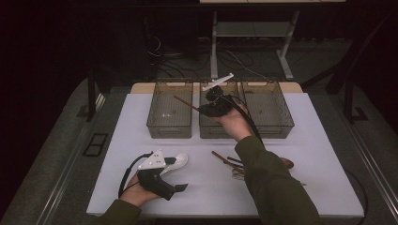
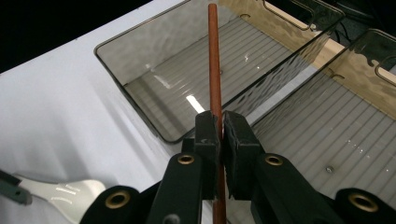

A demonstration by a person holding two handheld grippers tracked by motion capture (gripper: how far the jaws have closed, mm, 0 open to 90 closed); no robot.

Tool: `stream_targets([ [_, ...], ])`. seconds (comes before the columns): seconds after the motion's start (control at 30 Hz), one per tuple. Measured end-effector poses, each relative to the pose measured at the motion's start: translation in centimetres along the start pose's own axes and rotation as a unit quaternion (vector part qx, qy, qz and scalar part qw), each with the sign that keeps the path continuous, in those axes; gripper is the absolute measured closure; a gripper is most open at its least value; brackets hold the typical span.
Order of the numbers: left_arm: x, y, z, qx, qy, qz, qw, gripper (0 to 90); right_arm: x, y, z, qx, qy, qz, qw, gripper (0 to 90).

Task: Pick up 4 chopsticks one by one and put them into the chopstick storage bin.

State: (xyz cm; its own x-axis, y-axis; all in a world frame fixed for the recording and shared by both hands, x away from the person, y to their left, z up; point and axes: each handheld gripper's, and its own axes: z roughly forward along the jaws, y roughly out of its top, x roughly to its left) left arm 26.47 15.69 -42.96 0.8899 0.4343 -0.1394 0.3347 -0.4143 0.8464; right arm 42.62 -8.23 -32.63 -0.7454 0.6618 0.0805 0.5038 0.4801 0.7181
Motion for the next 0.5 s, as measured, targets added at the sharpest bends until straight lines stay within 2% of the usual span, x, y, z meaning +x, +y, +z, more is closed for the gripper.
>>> stream_targets([
  [0.27, 0.0, 0.0, 0.0, 0.002, -0.001, 0.005, 1.0000, 0.0, 0.1, 1.3, 2.5, 0.016, -0.005, 0.004, 0.9999, 84.5],
  [0.43, -0.1, 0.0, -0.1, -0.002, -0.002, -0.001, 1.0000, 0.0, 0.1, 1.9, 3.9, 0.025, -0.011, 0.007, 0.9996, 84.5],
  [0.5, 0.0, 0.0, -0.2, 0.000, -0.002, 0.004, 1.0000, 0.0, 0.2, 2.1, 4.4, 0.024, -0.012, 0.006, 0.9996, 84.5],
])
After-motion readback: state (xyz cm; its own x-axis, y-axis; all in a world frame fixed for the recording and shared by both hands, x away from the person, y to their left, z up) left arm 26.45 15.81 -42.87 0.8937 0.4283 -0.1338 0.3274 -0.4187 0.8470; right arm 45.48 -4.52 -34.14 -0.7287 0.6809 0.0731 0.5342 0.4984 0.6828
